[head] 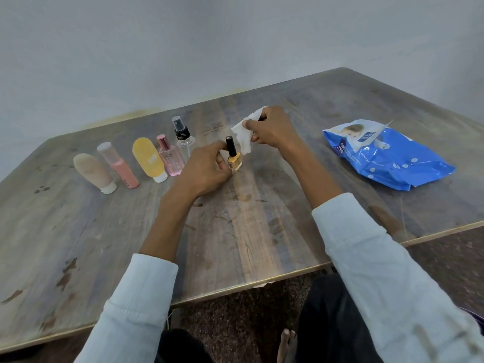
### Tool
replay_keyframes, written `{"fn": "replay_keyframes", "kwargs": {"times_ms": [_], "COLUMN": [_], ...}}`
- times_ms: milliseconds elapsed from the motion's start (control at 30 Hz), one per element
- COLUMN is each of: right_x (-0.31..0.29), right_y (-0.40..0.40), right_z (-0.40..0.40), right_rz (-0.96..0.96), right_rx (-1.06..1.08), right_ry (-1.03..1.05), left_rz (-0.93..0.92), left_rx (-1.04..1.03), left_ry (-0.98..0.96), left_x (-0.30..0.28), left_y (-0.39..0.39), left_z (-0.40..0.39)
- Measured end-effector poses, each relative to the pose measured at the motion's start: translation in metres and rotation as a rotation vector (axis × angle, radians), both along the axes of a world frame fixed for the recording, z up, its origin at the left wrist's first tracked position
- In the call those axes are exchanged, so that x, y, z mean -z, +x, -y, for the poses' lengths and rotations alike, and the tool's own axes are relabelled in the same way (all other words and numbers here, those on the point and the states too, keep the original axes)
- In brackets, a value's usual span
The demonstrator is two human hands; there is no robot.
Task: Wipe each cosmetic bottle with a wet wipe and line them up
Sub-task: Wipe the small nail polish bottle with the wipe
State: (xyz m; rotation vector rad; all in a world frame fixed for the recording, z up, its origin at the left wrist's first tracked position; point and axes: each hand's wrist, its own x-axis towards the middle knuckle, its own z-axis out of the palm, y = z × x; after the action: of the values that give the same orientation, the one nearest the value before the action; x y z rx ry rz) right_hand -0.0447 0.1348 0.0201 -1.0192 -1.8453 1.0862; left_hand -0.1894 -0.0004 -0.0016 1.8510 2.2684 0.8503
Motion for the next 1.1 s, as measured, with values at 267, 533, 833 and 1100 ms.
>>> {"fn": "replay_keyframes", "kwargs": {"times_ms": [267,533,833,1100], "right_x": [0.000,-0.001,-0.041,-0.044], "right_y": [0.002,0.004,0.016,0.007], "right_z": [-0.001,-0.001,0.021,0.047], "right_rz": [-0.034,-0.051,-0.374,-0.360], "right_rx": [0.024,0.026,-0.078,-0.209], "right_ry": [-0.018,-0.007,0.195,0.436], "left_rz": [-0.063,0.026,0.821,1.154], "left_rx": [0.092,0.067,0.139,0.257], "left_ry": [-0.025,0.104,0.427,0.536], "left_x": [0.006,0.003,-0.020,-0.029], "left_y": [-0.005,-0.002,0.005,0.003], "left_z": [-0.009,-0.005,0.006,0.012]}}
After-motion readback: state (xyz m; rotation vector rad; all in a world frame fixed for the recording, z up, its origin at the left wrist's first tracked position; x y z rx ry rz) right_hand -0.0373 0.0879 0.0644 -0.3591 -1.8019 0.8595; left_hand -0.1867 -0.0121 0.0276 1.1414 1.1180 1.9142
